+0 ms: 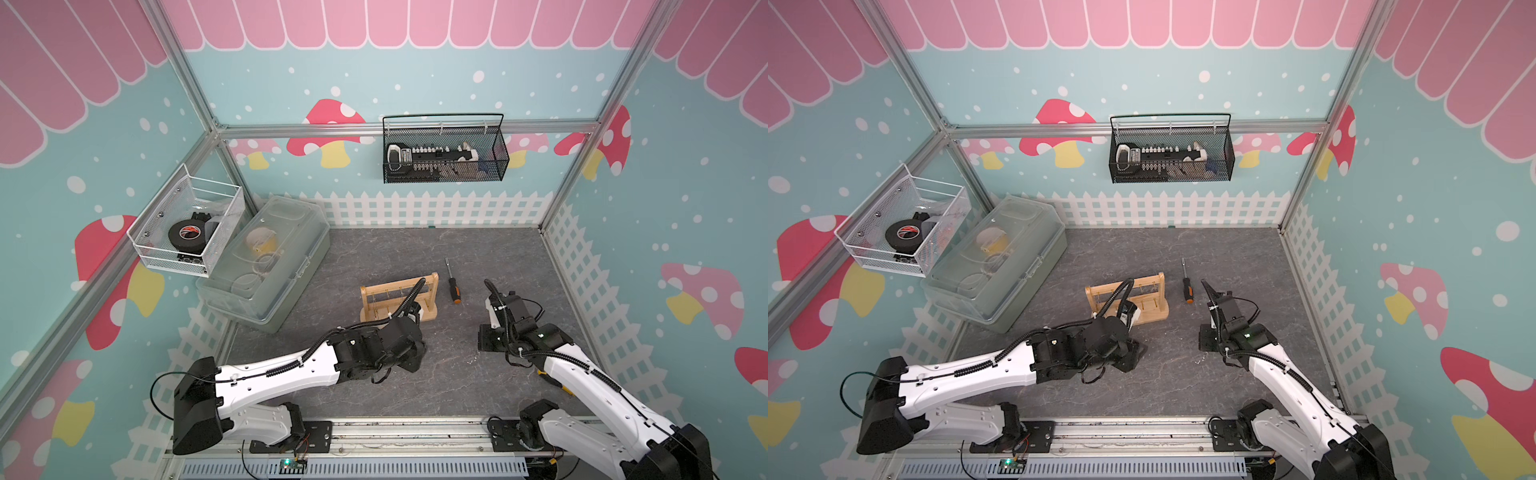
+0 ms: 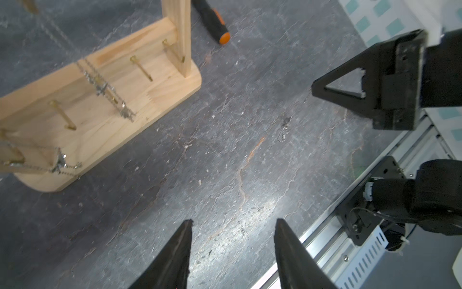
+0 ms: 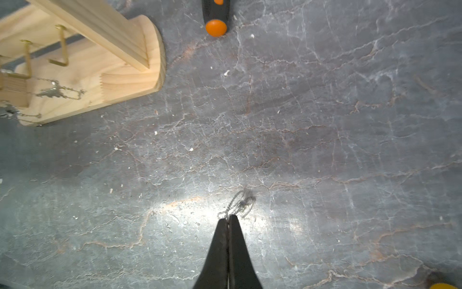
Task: Hang the necklace on the jewelry display stand
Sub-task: Pick up the necklace from the center of the board.
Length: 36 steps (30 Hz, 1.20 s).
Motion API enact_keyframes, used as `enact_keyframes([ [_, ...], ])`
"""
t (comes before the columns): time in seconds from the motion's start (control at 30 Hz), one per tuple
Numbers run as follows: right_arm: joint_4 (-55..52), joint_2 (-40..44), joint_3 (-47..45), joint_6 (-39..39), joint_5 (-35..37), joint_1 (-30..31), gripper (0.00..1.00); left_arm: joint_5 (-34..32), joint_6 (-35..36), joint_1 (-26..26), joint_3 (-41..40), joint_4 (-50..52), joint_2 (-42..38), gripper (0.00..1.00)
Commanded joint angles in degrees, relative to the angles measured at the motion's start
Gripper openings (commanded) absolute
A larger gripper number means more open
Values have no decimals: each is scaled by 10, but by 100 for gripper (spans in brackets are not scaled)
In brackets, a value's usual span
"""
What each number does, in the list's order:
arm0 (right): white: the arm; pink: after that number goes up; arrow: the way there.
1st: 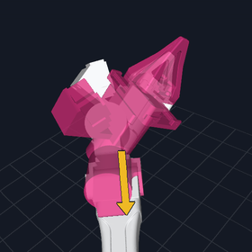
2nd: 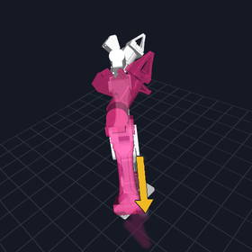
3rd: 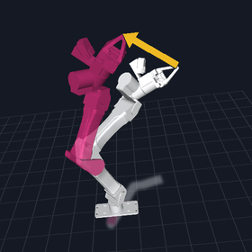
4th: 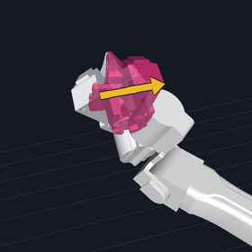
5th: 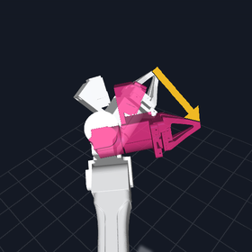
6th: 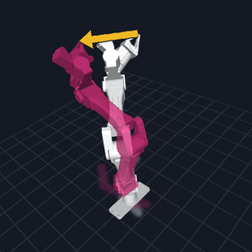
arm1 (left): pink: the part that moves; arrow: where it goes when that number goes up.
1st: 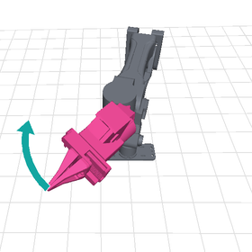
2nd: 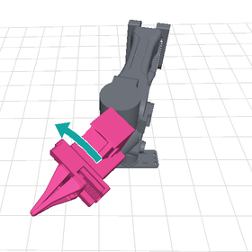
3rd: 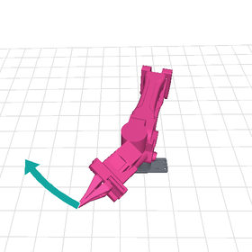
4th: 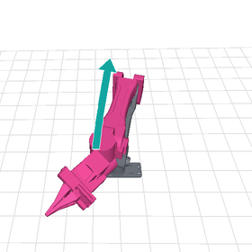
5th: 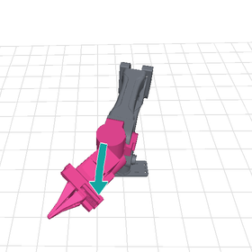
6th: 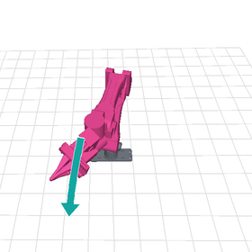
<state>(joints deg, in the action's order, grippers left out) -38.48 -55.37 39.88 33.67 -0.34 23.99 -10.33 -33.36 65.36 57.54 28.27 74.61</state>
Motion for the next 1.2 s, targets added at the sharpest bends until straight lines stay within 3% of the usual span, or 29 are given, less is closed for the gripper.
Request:
enact_keyframes([
  [0.0,-28,18,24,-14,-14,0,0,18,43,-2,21,-56,13,53],
  [0.23,-48,54,67,-28,-49,0,0,62,87,-6,32,-149,53,54],
  [0.93,-57,64,156,-25,-94,30,0,90,80,-15,22,-286,130,50],
  [1.0,-52,66,156,-23,-100,34,0,100,84,-21,8,-301,126,43],
  [1.17,-38,69,154,-23,-129,50,0,181,110,-39,-34,-361,105,45],
])
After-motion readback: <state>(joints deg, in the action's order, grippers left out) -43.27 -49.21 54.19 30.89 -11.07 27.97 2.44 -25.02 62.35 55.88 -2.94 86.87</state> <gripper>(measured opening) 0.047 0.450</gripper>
